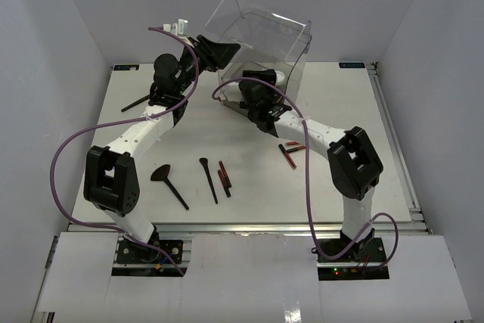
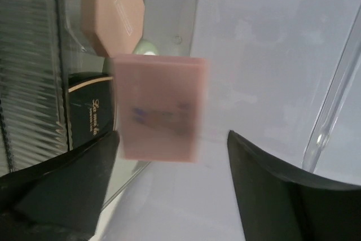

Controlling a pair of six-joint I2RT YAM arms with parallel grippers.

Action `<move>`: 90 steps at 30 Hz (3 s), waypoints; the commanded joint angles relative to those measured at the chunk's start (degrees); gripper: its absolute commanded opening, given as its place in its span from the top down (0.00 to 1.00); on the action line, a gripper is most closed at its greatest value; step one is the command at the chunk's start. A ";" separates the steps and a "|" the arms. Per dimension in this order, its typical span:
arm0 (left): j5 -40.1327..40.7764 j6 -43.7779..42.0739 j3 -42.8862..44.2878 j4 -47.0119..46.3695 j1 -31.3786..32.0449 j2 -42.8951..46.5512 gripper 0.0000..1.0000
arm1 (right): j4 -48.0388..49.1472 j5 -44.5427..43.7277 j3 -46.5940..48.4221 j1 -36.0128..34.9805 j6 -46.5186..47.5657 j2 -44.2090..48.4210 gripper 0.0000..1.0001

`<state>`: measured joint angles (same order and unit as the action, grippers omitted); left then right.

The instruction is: Organize the makeup

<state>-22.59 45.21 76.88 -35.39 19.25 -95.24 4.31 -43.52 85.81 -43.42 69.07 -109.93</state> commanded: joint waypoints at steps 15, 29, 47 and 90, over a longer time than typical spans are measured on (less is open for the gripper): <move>0.00 -0.56 1.69 -0.47 -0.26 3.23 0.29 | -24.25 31.04 -5.09 -4.65 -6.79 17.09 0.09; 5.19 -0.02 -13.38 0.87 -0.24 11.00 0.22 | -41.77 64.66 -26.76 -3.52 -1.17 43.31 0.00; 2.43 8.24 -32.29 -8.07 -0.18 0.26 0.28 | -21.81 96.30 -31.22 34.83 -39.66 41.37 0.00; -5.15 19.96 -15.48 -21.52 0.20 -25.06 0.82 | -22.06 110.59 -35.45 42.40 -40.33 40.59 0.14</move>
<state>-25.75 66.42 65.47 -56.18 19.39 -125.18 -19.09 66.58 50.72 -1.49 28.09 -68.98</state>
